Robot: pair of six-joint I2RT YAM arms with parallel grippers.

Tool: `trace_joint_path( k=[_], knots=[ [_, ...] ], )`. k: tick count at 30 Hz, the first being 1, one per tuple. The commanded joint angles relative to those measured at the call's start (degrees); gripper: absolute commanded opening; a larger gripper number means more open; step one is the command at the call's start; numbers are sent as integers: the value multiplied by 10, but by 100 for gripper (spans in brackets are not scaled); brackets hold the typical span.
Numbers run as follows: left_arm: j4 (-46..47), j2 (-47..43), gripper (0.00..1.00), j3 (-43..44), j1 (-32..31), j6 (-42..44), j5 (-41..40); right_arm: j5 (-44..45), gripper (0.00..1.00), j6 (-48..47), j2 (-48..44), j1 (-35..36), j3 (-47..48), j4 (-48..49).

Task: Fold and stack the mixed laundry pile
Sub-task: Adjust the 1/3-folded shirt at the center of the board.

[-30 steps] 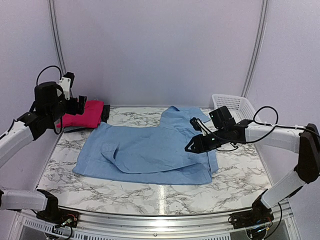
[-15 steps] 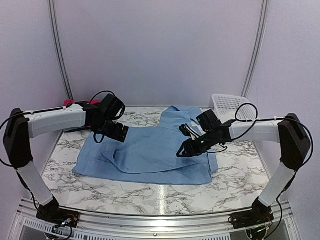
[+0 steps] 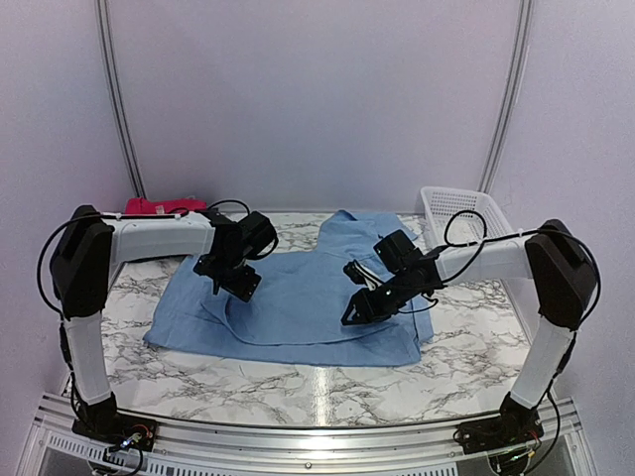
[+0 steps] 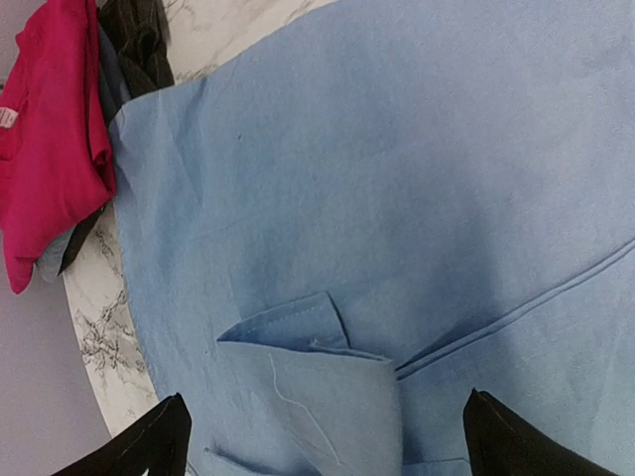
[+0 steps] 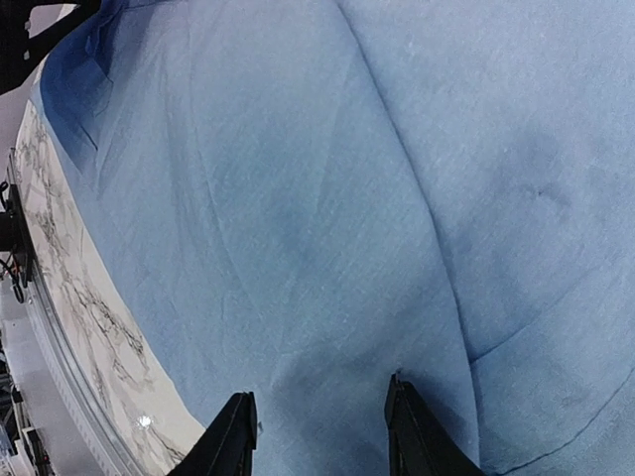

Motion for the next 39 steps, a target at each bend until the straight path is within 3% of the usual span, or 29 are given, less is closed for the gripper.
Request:
trace_joint_path(
  k=[1, 6, 12, 17, 22, 26, 32, 39],
  knots=[
    [-61, -5, 99, -30, 16, -30, -46, 5, 41, 5, 8, 4, -19, 13],
    [-87, -51, 99, -80, 50, -87, -64, 7, 40, -1, 12, 1, -39, 11],
    [-64, -135, 99, -167, 91, -139, 8, 0, 40, -5, 1, -2, -41, 11],
    [27, -229, 99, -251, 121, -157, 120, -22, 41, -11, -14, -4, -28, -1],
    [158, -320, 97, -333, 169, -166, 283, -22, 40, -23, -37, -13, -21, -26],
    [177, -324, 92, -358, 203, -177, 337, -22, 41, -26, -62, -29, -31, -36],
    [189, -305, 86, -360, 227, -173, 351, -22, 41, -25, -88, -46, -54, -40],
    [198, -269, 87, -355, 265, -200, 363, -17, 41, -29, -86, -51, -72, -36]
  ],
)
